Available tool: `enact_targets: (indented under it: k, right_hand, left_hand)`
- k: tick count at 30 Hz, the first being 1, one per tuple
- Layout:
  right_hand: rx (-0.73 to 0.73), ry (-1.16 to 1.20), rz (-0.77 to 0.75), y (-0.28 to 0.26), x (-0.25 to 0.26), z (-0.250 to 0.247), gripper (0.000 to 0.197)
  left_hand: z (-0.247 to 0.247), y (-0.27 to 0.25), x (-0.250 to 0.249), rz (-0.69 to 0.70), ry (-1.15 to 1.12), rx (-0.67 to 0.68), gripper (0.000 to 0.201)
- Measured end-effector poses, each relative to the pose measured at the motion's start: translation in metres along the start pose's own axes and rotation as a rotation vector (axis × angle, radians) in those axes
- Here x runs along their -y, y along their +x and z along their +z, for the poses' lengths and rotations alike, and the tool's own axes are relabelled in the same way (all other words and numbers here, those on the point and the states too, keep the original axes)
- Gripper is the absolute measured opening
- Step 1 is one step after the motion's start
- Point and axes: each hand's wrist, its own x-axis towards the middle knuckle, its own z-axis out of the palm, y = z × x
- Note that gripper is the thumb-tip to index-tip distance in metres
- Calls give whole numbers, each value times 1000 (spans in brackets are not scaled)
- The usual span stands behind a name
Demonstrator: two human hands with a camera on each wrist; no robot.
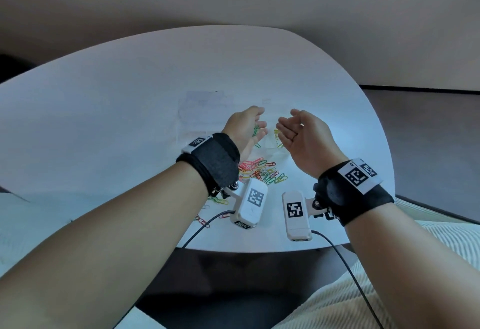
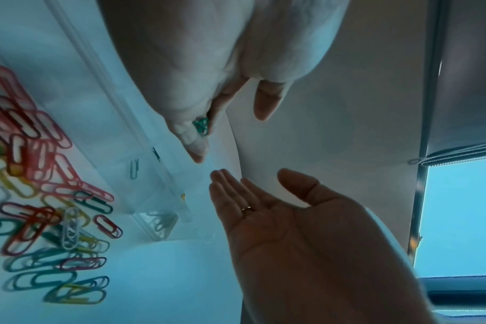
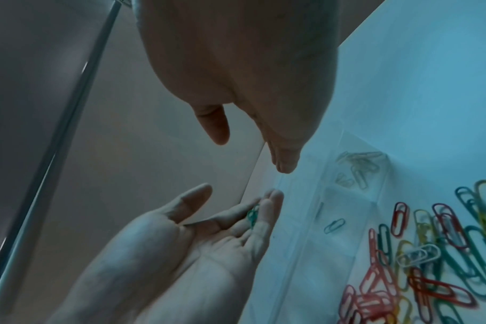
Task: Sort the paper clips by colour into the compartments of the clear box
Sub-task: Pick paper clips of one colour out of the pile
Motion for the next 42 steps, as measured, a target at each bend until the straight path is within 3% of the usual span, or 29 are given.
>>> enact_targets:
  k: [7,13,18,21,23,26,29,33,38,42]
  right_hand:
    - [-45,-70,-57,1,2,-2,15]
    - [48,-231,-112,-7,5,-1,25]
    - [115,-568,-153,-24,3,6,29]
    - [230,-1005,-297,-51,-1,12,21]
    - [381,-1287,-390,-79,1,13,21]
    - [517,-1228,-330,-115,-1,8,22]
    - [386,-1154,-384,-118,-21,-5,18]
    - [263,-1325,-425,-94,-40,-16,6]
    - [143,-1373,-480,-53,-47,-15,3]
    - [158,-1475,-431,-34,-71,-24,6]
  left_hand:
    - [1,7,8,-30,282,51,63]
    - [-14,-18,-7,201,562,65,25]
    - [-48,-49,-14,237,805,82,19]
    - [-72,-75,-13,271,1138,94,17]
    - [-83,-95,-12,342,1365,70,14]
    - [-93,-120,-8,409,1483,46,12]
    - [-102,-123,8,365,1553,72,13]
    - [-106,-102,24,296,1631,158,10]
    - [-104,-77,49,400,1661,376,14]
    - [-115,-69,82,437,1715,487,23]
